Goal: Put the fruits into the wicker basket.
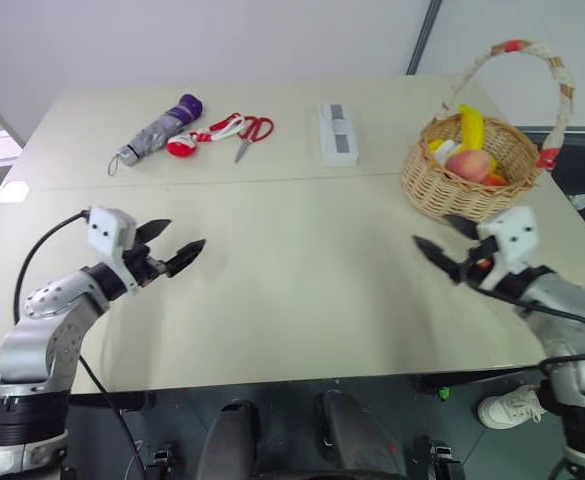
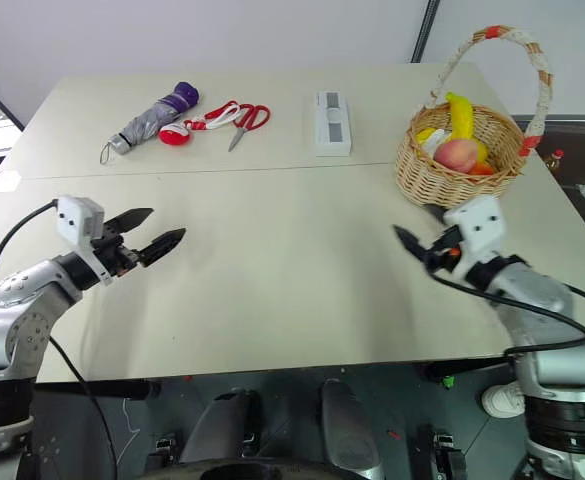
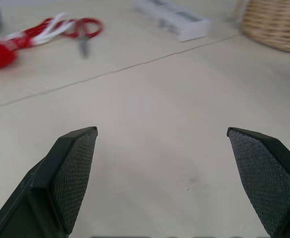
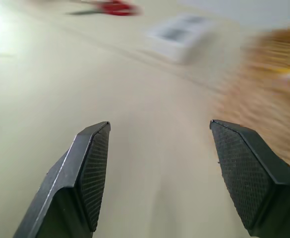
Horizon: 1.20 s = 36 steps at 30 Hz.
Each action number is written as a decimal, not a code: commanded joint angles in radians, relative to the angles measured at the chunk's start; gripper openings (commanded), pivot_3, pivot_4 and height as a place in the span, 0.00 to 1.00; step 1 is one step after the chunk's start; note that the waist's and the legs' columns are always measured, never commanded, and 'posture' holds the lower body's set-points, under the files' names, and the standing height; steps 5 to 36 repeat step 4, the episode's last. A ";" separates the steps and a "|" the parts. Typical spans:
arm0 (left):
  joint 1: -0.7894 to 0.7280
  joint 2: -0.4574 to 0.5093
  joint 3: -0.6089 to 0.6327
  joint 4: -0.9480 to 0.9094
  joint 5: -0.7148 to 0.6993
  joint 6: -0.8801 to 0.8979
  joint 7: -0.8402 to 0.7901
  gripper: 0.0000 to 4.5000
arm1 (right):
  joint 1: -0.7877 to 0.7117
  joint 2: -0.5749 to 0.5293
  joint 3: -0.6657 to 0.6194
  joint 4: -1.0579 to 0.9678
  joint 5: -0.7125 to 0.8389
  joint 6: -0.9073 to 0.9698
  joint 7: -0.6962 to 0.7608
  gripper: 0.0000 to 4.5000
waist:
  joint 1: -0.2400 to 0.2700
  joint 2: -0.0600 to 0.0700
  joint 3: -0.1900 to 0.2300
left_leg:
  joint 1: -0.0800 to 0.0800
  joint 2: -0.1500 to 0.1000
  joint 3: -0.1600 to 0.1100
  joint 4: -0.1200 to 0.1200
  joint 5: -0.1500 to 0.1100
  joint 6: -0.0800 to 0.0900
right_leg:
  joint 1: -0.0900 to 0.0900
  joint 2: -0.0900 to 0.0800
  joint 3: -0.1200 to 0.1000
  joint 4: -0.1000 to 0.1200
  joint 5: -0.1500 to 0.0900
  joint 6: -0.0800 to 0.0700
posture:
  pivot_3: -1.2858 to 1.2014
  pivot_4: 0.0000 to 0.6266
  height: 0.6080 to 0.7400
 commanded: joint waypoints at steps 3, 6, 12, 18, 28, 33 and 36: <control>0.054 -0.001 0.037 -0.068 0.010 -0.022 0.022 1.00 | -0.085 0.019 0.040 0.090 -0.025 -0.058 0.033 0.74 | 0.009 -0.001 0.000 | -0.001 -0.001 0.000 0.000 0.000 0.000 | 0.000 -0.004 -0.001 -0.001 0.000 0.000 | 0.52 0.24 1.00; 0.061 -0.004 0.040 -0.077 0.008 -0.022 0.026 1.00 | -0.094 0.020 0.044 0.105 -0.026 -0.066 0.040 0.74 | 0.009 -0.001 0.000 | -0.001 -0.001 -0.001 0.000 0.000 0.000 | 0.000 -0.005 -0.001 -0.001 0.000 0.000 | 0.52 0.24 1.00; 0.061 -0.004 0.040 -0.077 0.008 -0.022 0.026 1.00 | -0.094 0.020 0.044 0.105 -0.026 -0.066 0.040 0.74 | 0.009 -0.001 0.000 | -0.001 -0.001 -0.001 0.000 0.000 0.000 | 0.000 -0.005 -0.001 -0.001 0.000 0.000 | 0.52 0.24 1.00; 0.061 -0.004 0.040 -0.077 0.008 -0.022 0.026 1.00 | -0.094 0.020 0.044 0.105 -0.026 -0.066 0.040 0.74 | 0.009 -0.001 0.000 | -0.001 -0.001 -0.001 0.000 0.000 0.000 | 0.000 -0.005 -0.001 -0.001 0.000 0.000 | 0.52 0.24 1.00; 0.061 -0.004 0.040 -0.077 0.008 -0.022 0.026 1.00 | -0.094 0.020 0.044 0.105 -0.026 -0.066 0.040 0.74 | 0.009 -0.001 0.000 | -0.001 -0.001 -0.001 0.000 0.000 0.000 | 0.000 -0.005 -0.001 -0.001 0.000 0.000 | 0.52 0.24 1.00; 0.061 -0.004 0.040 -0.077 0.008 -0.022 0.026 1.00 | -0.094 0.020 0.044 0.105 -0.026 -0.066 0.040 0.74 | 0.009 -0.001 0.000 | -0.001 -0.001 -0.001 0.000 0.000 0.000 | 0.000 -0.005 -0.001 -0.001 0.000 0.000 | 0.52 0.24 1.00; 0.061 -0.004 0.040 -0.077 0.008 -0.022 0.026 1.00 | -0.094 0.020 0.044 0.105 -0.026 -0.066 0.040 0.74 | 0.009 -0.001 0.000 | -0.001 -0.001 -0.001 0.000 0.000 0.000 | 0.000 -0.005 -0.001 -0.001 0.000 0.000 | 0.52 0.24 1.00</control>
